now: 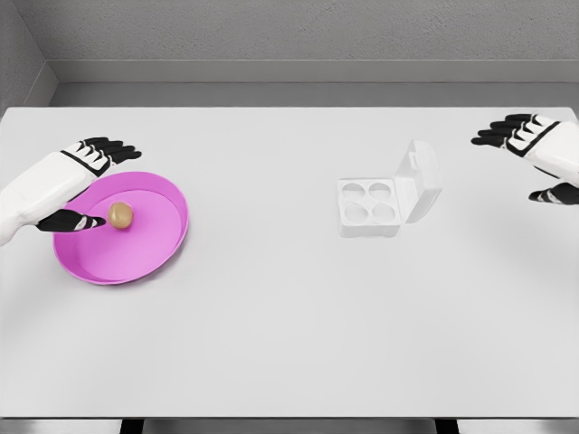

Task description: Pack egg into the box and close the box lid

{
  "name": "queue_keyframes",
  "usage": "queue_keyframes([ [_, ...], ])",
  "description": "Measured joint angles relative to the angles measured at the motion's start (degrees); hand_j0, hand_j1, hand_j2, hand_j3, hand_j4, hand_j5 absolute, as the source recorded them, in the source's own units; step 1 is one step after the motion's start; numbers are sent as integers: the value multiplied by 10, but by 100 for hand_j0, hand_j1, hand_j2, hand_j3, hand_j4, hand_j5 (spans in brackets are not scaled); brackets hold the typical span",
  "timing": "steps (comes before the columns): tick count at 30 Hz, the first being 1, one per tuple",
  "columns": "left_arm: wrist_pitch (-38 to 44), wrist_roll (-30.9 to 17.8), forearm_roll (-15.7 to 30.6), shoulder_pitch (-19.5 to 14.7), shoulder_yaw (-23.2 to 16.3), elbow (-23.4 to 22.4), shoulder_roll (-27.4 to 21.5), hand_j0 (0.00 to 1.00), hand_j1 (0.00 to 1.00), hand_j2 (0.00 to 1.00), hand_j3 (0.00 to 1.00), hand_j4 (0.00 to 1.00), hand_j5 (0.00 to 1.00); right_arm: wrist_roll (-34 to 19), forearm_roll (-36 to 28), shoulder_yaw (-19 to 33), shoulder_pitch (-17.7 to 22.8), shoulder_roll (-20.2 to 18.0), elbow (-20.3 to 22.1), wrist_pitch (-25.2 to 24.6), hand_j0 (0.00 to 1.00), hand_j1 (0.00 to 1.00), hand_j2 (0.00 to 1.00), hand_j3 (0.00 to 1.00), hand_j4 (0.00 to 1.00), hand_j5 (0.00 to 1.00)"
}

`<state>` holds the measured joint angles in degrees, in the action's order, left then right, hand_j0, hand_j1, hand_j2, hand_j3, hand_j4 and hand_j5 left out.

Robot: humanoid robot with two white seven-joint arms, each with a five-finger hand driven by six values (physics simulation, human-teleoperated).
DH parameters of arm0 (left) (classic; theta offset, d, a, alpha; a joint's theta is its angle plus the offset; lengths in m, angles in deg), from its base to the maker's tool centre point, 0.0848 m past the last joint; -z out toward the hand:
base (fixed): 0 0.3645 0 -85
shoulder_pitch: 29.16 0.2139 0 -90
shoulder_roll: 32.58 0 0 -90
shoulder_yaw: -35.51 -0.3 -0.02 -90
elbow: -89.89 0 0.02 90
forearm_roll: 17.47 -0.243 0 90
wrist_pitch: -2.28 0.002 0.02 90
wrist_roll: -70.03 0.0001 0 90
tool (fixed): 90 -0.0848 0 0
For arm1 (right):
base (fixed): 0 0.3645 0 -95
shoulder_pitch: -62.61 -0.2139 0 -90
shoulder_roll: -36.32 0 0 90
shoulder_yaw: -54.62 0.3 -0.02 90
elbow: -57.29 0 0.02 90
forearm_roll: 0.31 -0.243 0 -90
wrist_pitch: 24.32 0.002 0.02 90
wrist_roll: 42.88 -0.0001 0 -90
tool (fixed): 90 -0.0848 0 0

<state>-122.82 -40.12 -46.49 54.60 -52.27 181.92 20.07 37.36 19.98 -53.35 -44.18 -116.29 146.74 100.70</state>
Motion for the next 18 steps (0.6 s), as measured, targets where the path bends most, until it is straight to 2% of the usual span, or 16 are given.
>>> queue_keyframes([
  [5, 0, 0, -1, -12, 0, -7, -1, 100, 100, 100, 100, 100, 100, 0, 1, 2, -1, -1, 25, 0, 100, 100, 100, 100, 100, 100],
  [8, 0, -1, 17, -21, -20, -10, -35, 100, 100, 100, 100, 100, 100, 0, 2, 3, 1, -1, 30, 0, 100, 100, 100, 100, 100, 100],
  [9, 0, -14, 44, -24, -35, -9, -52, 100, 100, 100, 100, 100, 100, 0, 2, 3, 1, -1, 30, 0, 100, 100, 100, 100, 100, 100],
  [11, 1, -74, 113, -85, -71, -8, -74, 100, 100, 100, 100, 100, 100, 0, 1, 8, 1, 0, 21, 0, 100, 100, 100, 100, 100, 100],
  [13, 0, -110, 174, -129, -116, -8, -89, 100, 100, 100, 100, 100, 100, 0, 1, 12, -2, 4, 1, 0, 100, 100, 100, 100, 100, 100],
  [18, 110, -141, 302, -185, -191, -27, -101, 100, 100, 100, 100, 100, 100, 0, 4, 12, -3, 22, -25, 0, 100, 100, 100, 100, 100, 100],
])
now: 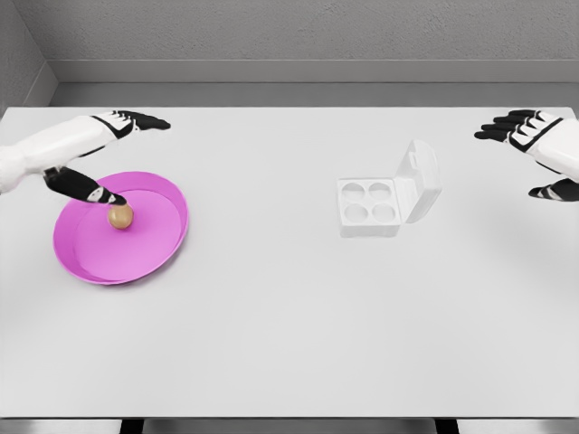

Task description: Pack egg into the box and close the box lid

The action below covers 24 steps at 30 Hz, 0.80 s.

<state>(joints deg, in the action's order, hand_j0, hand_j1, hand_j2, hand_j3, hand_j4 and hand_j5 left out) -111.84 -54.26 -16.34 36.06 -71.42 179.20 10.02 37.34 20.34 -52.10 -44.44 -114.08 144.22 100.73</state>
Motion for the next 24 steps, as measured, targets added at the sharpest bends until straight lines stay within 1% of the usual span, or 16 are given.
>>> queue_keyframes([
  [3, 44, -5, 32, -6, -31, -31, -1, 100, 100, 100, 100, 100, 100, 0, 3, 0, 0, 5, -18, 0, 100, 100, 100, 100, 100, 100],
  [5, 56, -6, 37, -2, -46, -57, -1, 100, 100, 100, 100, 100, 100, 0, 5, 0, 0, 6, -27, 0, 100, 100, 100, 100, 100, 100],
  [9, 66, -7, 43, 1, -65, -77, -6, 100, 100, 100, 100, 100, 100, 0, 5, 0, 0, 7, -35, 0, 100, 100, 100, 100, 100, 100],
  [10, 67, -7, 43, 3, -67, -79, -6, 91, 91, 91, 91, 91, 91, 0, 5, -1, 0, 8, -36, 0, 100, 100, 100, 100, 100, 100],
  [11, 69, -7, 41, 9, -69, -82, -7, 88, 88, 88, 88, 88, 88, 0, 5, -1, 0, 8, -36, 0, 100, 100, 100, 100, 100, 100],
  [12, 71, -7, 38, 12, -69, -83, -7, 88, 88, 88, 88, 88, 88, 0, 5, -1, 0, 8, -36, 0, 100, 100, 100, 100, 100, 100],
  [13, 72, -7, 35, 13, -70, -85, -7, 81, 81, 81, 81, 81, 81, 0, 5, -1, 0, 8, -36, 0, 100, 100, 100, 100, 100, 100],
  [14, 73, -7, 33, 16, -69, -86, -7, 80, 80, 80, 80, 80, 80, 0, 5, -1, 0, 8, -36, 0, 100, 100, 100, 100, 100, 100],
  [20, 75, -7, 0, 17, -61, -89, -6, 80, 80, 80, 80, 80, 80, 0, 5, -1, 0, 8, -36, 0, 100, 100, 100, 100, 100, 100],
  [22, 75, -7, -29, 29, -47, -89, -2, 80, 80, 80, 80, 80, 80, 0, 5, -1, 0, 8, -36, 0, 100, 100, 100, 100, 100, 100],
  [24, 74, -7, -58, 32, -33, -89, 3, 80, 80, 80, 80, 80, 80, 0, 5, -1, 0, 8, -37, 0, 100, 100, 100, 100, 100, 100],
])
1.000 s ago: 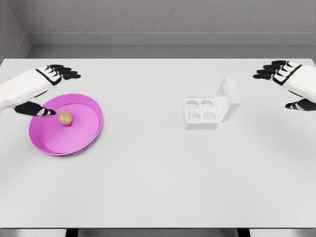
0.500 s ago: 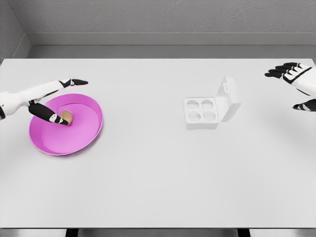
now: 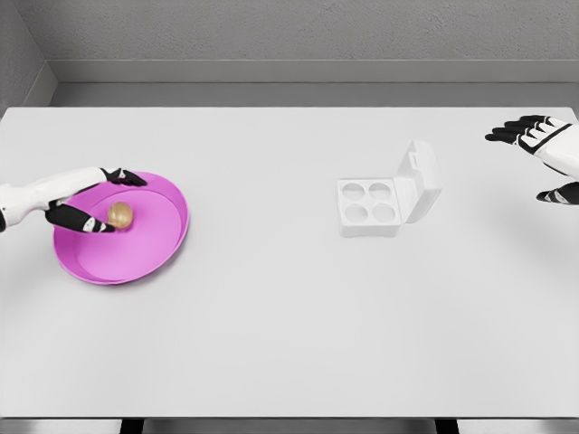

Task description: Pack egg into the box and close the box lid

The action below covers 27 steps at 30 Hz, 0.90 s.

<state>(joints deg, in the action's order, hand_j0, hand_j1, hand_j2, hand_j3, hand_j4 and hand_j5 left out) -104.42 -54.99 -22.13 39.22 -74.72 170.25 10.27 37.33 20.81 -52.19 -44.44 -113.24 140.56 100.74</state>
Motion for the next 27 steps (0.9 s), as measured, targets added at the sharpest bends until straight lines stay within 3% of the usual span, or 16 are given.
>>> queue_keyframes([
  [7, -4, 0, -87, 13, 43, 5, 32, 80, 80, 80, 80, 80, 80, 0, 0, 0, 0, 0, 0, 0, 100, 100, 100, 100, 100, 100],
  [27, -2, 0, -129, 25, 45, 5, 44, 80, 80, 80, 80, 80, 80, 0, 0, -1, 0, 1, 0, 0, 100, 100, 100, 100, 100, 100],
])
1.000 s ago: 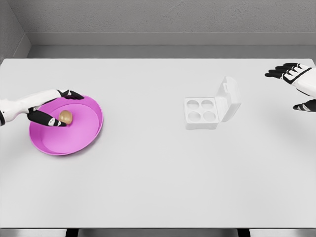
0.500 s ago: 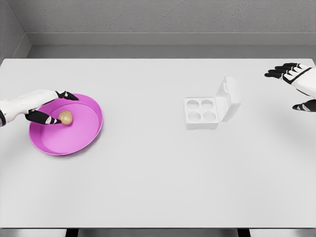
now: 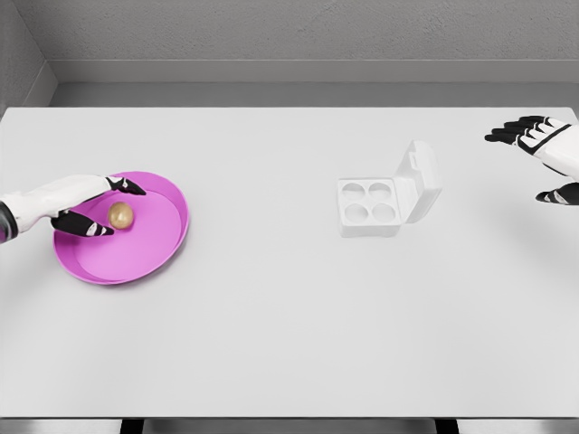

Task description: Pack egg into the box and close the box lid

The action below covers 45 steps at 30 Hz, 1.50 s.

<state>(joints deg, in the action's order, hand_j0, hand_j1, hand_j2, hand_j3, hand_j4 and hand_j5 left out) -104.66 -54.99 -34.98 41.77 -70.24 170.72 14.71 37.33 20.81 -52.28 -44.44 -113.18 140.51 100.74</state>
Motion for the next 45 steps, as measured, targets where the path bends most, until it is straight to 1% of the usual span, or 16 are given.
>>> queue_keyframes([
  [10, 3, 0, -34, 1, 5, 11, 16, 79, 79, 79, 79, 79, 79, 0, 0, 0, 0, 0, 0, 0, 100, 100, 100, 100, 100, 100],
  [19, 3, 0, -44, 8, 2, 12, 19, 79, 79, 79, 79, 79, 79, 0, 0, 1, 0, 5, -1, 0, 100, 100, 100, 100, 100, 100],
  [22, 3, 0, -48, 8, 3, 11, 21, 78, 78, 78, 78, 78, 78, 0, 0, 1, 0, 5, -1, 0, 100, 100, 100, 100, 100, 100],
  [23, 3, 0, -49, 8, 3, 10, 22, 76, 76, 76, 76, 76, 76, 0, 0, 1, 0, 5, -1, 0, 100, 100, 100, 100, 100, 100],
  [27, 3, 0, -53, 8, 4, 7, 25, 76, 76, 76, 76, 76, 76, 0, 0, 1, 0, 5, 0, 0, 100, 100, 100, 100, 100, 100],
  [30, 3, 0, -54, 8, 4, 7, 26, 70, 70, 70, 70, 70, 70, 0, 0, 1, 0, 5, 0, 0, 100, 100, 100, 100, 100, 100],
  [33, 3, 0, -54, 8, 4, 6, 26, 67, 67, 67, 67, 67, 67, 0, 0, 1, 0, 5, 0, 0, 100, 100, 100, 100, 100, 100],
  [42, 3, 0, -54, 12, 5, 4, 25, 68, 68, 68, 68, 68, 68, 0, 0, 1, 0, 5, 0, 0, 100, 100, 100, 100, 100, 100],
  [44, 3, 0, -54, 12, 5, 4, 25, 67, 67, 67, 67, 67, 67, 0, 0, 1, 0, 5, -1, 0, 100, 100, 100, 100, 100, 100],
  [45, 3, 0, -54, 12, 5, 4, 25, 65, 65, 65, 65, 65, 65, 0, 0, 1, 0, 5, -1, 0, 100, 100, 100, 100, 100, 100],
])
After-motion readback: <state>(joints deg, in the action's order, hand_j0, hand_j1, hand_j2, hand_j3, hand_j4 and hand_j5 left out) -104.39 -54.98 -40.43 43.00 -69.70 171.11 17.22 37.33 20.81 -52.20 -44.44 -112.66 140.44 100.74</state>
